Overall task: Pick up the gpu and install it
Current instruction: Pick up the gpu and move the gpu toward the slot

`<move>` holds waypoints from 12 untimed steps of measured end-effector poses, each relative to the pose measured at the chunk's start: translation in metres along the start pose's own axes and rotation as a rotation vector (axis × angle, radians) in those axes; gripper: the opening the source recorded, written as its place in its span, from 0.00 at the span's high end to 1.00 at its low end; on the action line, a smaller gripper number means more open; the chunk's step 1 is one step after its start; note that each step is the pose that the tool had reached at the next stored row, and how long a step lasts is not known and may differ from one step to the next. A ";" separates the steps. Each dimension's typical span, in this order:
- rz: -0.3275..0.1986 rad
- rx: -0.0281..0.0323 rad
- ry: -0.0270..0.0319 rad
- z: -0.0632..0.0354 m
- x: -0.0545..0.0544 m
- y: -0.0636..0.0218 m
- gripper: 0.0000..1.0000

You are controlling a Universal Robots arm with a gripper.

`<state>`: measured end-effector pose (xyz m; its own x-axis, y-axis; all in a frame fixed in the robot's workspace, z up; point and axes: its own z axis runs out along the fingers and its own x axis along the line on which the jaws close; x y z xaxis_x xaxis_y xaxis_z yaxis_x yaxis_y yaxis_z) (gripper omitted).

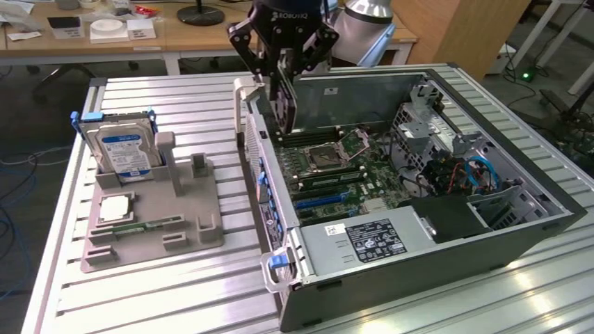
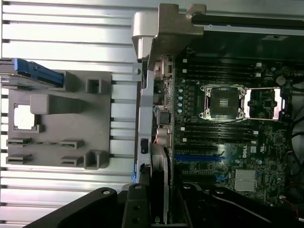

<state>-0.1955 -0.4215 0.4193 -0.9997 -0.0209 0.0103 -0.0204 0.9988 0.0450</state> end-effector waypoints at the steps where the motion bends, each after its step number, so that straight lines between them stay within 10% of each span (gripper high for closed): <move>1: 0.000 0.0000 0.0000 0.0002 0.000 0.0000 0.73; 12: 0.000 0.0001 -0.0013 0.0020 -0.008 -0.0003 0.73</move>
<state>-0.1880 -0.4216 0.4173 -0.9997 -0.0210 0.0089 -0.0206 0.9988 0.0449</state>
